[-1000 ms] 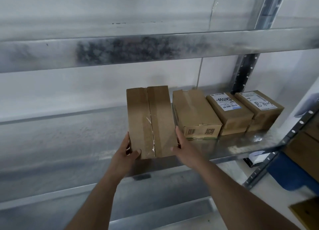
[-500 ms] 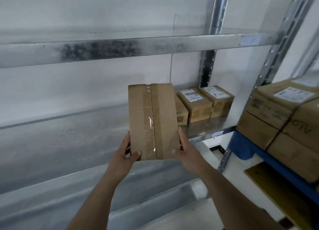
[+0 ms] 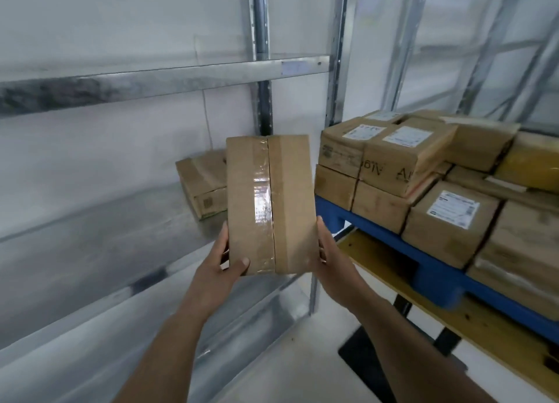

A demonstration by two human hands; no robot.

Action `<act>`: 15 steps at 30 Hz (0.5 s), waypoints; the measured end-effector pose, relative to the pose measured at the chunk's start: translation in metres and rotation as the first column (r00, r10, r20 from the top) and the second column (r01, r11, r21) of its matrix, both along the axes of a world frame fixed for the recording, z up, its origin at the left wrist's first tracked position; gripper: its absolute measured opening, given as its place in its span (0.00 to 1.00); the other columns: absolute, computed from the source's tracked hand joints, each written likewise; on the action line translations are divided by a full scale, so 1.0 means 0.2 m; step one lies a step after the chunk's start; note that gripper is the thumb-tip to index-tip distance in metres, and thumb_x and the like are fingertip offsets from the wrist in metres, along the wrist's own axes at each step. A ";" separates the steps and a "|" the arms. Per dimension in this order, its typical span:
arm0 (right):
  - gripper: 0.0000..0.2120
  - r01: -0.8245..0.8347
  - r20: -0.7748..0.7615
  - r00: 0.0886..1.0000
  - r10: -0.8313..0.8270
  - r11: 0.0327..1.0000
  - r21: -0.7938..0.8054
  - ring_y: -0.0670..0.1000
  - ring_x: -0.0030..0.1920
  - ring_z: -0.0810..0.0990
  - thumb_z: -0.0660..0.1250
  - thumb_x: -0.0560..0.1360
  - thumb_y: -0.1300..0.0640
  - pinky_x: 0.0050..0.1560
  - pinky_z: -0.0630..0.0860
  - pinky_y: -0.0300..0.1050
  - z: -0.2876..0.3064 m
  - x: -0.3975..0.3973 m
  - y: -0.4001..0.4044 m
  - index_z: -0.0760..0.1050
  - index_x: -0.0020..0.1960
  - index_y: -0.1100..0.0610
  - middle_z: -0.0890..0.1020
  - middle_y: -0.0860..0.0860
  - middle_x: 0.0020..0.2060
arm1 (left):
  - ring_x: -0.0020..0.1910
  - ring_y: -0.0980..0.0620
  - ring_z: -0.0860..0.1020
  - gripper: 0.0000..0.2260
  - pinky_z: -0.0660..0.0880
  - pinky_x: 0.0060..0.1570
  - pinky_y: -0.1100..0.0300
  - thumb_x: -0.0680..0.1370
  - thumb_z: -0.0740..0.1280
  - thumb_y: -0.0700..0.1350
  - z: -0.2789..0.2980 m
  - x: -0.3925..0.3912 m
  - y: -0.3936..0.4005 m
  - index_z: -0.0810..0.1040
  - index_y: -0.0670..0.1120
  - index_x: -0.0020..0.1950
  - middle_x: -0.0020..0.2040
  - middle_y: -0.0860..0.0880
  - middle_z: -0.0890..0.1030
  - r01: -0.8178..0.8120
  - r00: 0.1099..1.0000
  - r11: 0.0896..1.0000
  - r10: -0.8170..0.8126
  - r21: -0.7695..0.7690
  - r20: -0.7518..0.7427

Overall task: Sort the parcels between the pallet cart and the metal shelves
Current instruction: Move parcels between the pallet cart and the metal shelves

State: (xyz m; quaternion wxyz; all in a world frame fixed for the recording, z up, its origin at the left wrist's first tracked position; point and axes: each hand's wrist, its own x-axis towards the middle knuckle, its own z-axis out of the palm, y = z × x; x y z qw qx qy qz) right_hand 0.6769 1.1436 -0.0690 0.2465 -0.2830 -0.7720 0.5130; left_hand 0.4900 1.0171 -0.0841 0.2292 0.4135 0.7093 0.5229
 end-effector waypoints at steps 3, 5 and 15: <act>0.34 0.127 0.053 0.990 -0.132 0.988 0.091 0.53 0.72 0.64 0.57 0.82 0.59 0.68 0.69 0.58 0.00 0.18 -0.01 0.38 0.77 0.44 0.60 0.50 0.75 | 0.64 0.63 0.68 0.33 0.65 0.61 0.60 0.78 0.65 0.48 0.03 0.12 0.08 0.49 0.70 0.72 0.67 0.65 0.66 0.082 0.996 0.997 -0.082 0.002 -0.031; 0.38 0.213 0.074 0.972 -0.224 0.968 0.132 0.50 0.71 0.64 0.59 0.81 0.60 0.68 0.69 0.54 -0.01 0.30 0.00 0.35 0.76 0.42 0.59 0.50 0.75 | 0.58 0.69 0.69 0.33 0.64 0.57 0.64 0.78 0.65 0.48 0.06 0.21 0.15 0.49 0.70 0.72 0.65 0.67 0.65 0.145 0.988 0.989 -0.145 0.012 -0.046; 0.40 0.549 -0.032 0.833 -0.552 0.817 0.176 0.45 0.62 0.71 0.62 0.79 0.60 0.62 0.73 0.47 0.06 0.81 0.05 0.39 0.75 0.36 0.63 0.48 0.71 | 0.67 0.57 0.67 0.34 0.66 0.67 0.49 0.78 0.65 0.50 0.23 0.61 0.55 0.46 0.66 0.74 0.69 0.59 0.67 0.476 0.871 0.880 -0.472 -0.007 -0.137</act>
